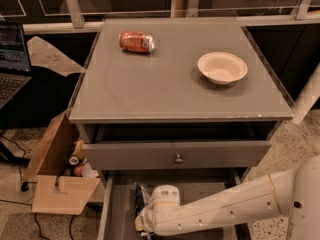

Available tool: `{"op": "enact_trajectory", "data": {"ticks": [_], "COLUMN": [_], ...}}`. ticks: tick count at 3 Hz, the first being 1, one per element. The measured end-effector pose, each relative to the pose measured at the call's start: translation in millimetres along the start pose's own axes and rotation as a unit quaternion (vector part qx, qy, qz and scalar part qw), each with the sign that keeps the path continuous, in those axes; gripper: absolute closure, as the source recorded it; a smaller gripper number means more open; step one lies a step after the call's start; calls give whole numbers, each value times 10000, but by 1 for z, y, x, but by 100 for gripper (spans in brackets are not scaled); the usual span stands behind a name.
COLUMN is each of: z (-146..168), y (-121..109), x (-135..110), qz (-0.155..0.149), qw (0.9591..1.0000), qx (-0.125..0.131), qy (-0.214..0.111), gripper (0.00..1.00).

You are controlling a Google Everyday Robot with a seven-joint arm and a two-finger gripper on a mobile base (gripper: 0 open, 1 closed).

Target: Pick blue chip bag from middle drawer and place on counter

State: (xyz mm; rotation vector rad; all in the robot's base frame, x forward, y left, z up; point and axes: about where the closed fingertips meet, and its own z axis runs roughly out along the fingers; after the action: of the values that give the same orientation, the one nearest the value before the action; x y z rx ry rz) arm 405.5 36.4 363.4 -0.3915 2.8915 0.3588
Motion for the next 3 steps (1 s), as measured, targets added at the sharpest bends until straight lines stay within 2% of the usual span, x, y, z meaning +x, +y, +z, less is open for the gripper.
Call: {"op": "enact_trajectory", "data": {"ticks": [1, 2, 3], "z": [0, -6, -42], "y": [0, 1, 2], "x": [0, -1, -15], "qz": [-1, -251, -481], "qw": [10000, 9997, 9981], "qx": [0, -74, -320], "qy": [0, -29, -192], "gripper": [100, 100, 100]}}
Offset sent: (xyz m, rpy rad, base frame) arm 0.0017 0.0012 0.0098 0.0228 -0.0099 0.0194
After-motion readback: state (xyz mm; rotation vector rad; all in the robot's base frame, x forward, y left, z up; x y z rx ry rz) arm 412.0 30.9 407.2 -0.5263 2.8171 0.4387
